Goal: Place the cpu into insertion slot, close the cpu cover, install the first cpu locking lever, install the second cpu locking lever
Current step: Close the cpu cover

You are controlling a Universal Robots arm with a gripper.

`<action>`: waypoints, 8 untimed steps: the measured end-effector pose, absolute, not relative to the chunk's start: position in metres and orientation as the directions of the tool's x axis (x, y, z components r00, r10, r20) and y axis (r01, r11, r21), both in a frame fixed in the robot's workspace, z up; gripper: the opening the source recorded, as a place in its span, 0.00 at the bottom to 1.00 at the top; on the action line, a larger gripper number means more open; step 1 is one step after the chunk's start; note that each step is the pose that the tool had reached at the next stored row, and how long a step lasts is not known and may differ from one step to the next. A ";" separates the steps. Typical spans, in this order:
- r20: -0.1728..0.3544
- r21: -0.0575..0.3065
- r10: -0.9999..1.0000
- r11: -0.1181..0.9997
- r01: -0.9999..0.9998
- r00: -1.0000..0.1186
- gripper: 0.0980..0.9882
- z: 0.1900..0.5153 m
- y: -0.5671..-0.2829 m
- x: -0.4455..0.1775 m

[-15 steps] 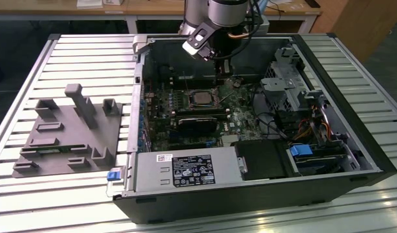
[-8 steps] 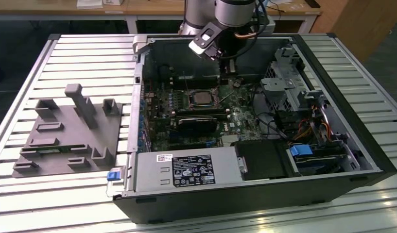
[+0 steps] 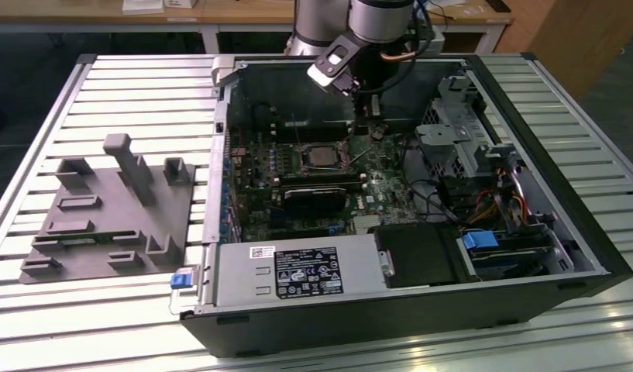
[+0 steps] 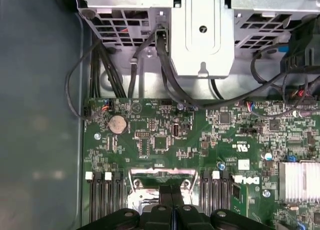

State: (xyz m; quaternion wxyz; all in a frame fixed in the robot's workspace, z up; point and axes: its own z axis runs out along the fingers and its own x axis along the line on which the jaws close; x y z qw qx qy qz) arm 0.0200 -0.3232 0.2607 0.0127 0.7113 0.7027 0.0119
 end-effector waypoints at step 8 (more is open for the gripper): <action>-0.001 0.034 1.000 -0.012 0.999 0.012 0.03 0.260 -0.319 0.031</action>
